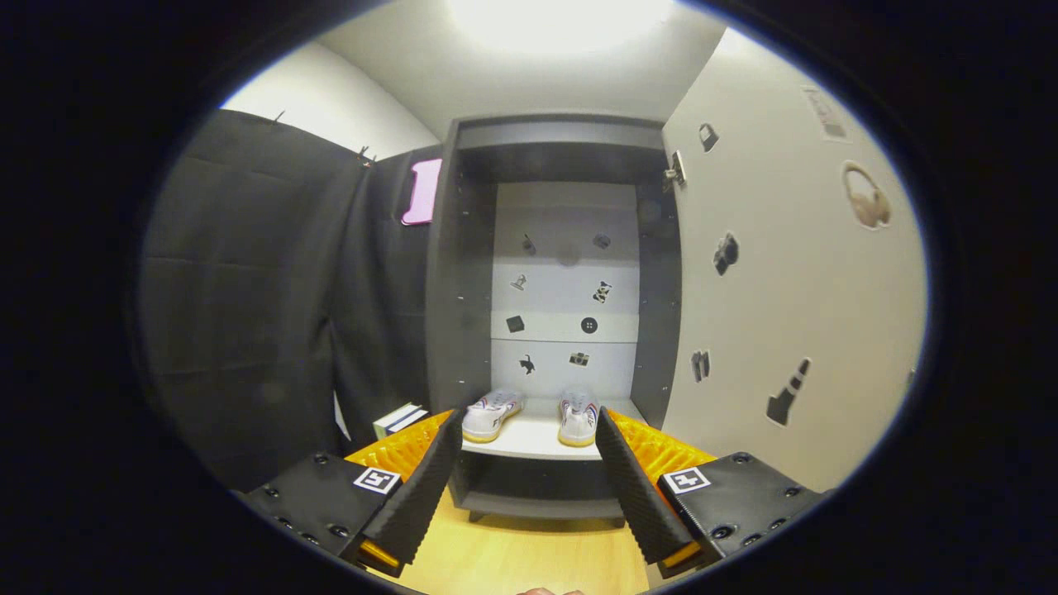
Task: Open the shoe cabinet door, grab the shoes and put them into the shoe cabinet, then close the shoe cabinet door.
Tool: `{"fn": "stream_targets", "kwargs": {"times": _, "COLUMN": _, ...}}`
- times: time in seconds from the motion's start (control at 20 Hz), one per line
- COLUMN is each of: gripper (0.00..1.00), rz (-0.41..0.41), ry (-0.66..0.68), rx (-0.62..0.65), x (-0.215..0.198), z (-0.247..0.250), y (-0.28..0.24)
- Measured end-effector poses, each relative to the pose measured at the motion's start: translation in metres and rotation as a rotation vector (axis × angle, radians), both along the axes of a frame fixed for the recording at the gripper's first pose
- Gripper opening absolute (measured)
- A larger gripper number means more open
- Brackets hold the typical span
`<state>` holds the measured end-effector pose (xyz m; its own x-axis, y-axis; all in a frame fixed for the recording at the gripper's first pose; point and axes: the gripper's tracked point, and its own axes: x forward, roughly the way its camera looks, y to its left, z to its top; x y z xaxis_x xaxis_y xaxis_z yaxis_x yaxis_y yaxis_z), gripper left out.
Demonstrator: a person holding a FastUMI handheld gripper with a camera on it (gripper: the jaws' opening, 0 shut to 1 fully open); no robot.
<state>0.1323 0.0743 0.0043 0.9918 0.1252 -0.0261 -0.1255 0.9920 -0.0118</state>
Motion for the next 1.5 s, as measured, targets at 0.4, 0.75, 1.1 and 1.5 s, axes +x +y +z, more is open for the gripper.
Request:
{"fn": "stream_targets", "kwargs": {"times": 0.4, "gripper": 0.99, "rz": 0.002, "ry": -0.002, "rx": 0.041, "x": -0.129, "z": -0.001, "y": -0.083}}
{"fn": "stream_targets", "kwargs": {"times": 0.75, "gripper": 0.99, "rz": -0.212, "ry": 0.007, "rx": -0.009, "x": -0.169, "z": 0.009, "y": -0.211}}
{"fn": "stream_targets", "kwargs": {"times": 1.1, "gripper": 0.99, "rz": -0.258, "ry": 0.016, "rx": 0.021, "x": -0.123, "z": 0.005, "y": -0.305}}
{"fn": "stream_targets", "kwargs": {"times": 1.5, "gripper": 0.98, "rz": -0.123, "ry": 0.114, "rx": 0.027, "x": -0.041, "z": -0.041, "y": -0.315}}
